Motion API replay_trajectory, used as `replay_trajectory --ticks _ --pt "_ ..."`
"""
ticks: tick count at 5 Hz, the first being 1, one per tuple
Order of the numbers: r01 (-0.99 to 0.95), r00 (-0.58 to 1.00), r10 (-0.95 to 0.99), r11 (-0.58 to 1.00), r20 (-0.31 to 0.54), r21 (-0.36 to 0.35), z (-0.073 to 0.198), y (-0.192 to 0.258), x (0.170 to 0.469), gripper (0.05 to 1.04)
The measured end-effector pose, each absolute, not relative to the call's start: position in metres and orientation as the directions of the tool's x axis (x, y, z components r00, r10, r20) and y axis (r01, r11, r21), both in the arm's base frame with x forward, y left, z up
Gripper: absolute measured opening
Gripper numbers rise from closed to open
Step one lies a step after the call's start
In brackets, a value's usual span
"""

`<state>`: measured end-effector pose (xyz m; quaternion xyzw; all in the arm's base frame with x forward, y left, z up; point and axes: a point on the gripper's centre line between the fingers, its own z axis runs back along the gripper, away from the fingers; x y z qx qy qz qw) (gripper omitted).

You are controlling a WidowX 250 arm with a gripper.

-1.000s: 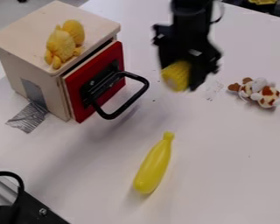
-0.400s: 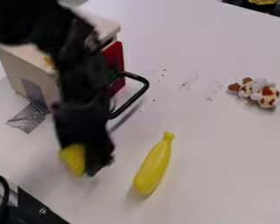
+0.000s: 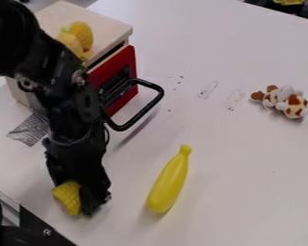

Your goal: Move the corn to the middle bottom of the table

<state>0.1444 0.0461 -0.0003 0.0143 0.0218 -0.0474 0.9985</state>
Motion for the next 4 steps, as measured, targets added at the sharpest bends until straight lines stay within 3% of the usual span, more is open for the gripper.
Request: replay_trajectory --ticks 1,2,4 --pt "0.084 0.996 -0.083 0.996 -0.044 0.014 -0.003 0.046 0.147 1.007" --pt "0.090 0.995 -0.090 0.996 -0.041 -0.003 0.000 0.044 0.147 0.999" --pt "0.120 0.989 -0.119 0.993 0.083 -0.009 0.061 0.036 0.143 0.999"
